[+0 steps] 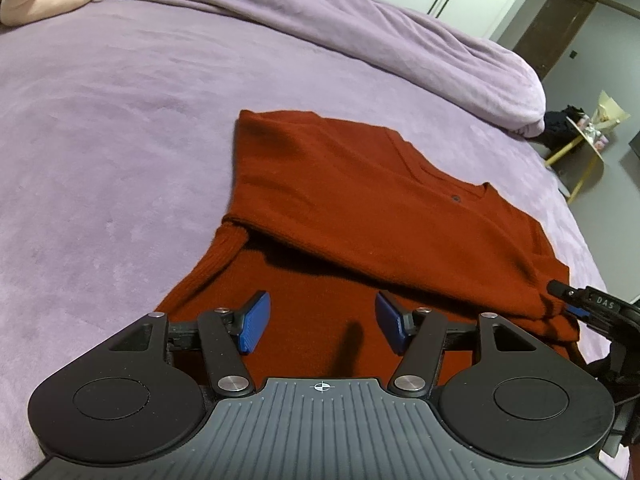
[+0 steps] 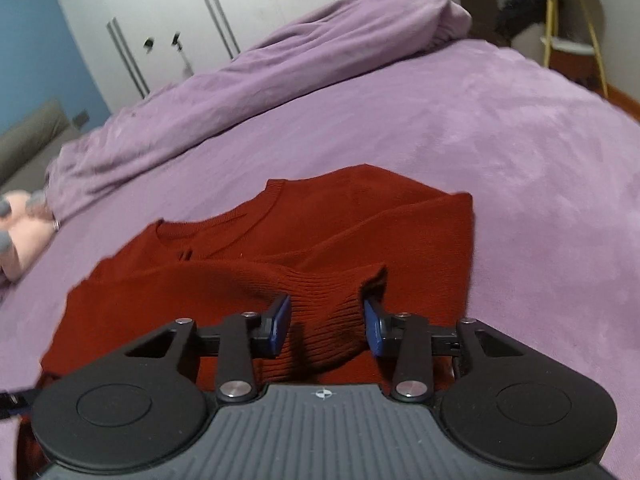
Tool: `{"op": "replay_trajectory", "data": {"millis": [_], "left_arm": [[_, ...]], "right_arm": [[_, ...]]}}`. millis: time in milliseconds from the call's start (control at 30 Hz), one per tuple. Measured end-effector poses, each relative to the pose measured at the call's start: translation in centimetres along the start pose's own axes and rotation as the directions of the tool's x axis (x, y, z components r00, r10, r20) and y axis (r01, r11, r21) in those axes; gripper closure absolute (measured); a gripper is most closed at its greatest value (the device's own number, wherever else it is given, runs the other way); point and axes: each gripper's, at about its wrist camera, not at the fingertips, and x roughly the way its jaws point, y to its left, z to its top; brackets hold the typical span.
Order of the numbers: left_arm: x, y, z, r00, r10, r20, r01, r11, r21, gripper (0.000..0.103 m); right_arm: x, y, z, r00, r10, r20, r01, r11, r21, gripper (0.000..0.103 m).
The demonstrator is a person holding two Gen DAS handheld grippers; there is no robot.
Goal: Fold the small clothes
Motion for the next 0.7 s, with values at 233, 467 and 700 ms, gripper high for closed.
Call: {"op": "replay_trajectory", "data": {"millis": [233,467,700], "left_arm": [[-0.4,-0.8,0.6,1.000,0.000,0.027,-0.001,1.000,0.017,0.039],[-0.3,-1.4,1.4,0.999,0.029,0.032,-0.031,0.999,0.043,0.039],[0.6,-3.7,3.6,0.996,0.016,0.084,-0.023,0.996,0.084,0.038]], "right_arm": [[-2.7,0.7,1.1,0.990,-0.069,0.123,0.078,0.994,-0.074,0.097],[-0.8,-0.5,1.3,0.961,-0.274,0.039,0.277,0.954,-0.117,0.096],[-2.0,2.6,0.9,0.977,-0.170,0.126,0.184,0.977,-0.107,0.085]]}}
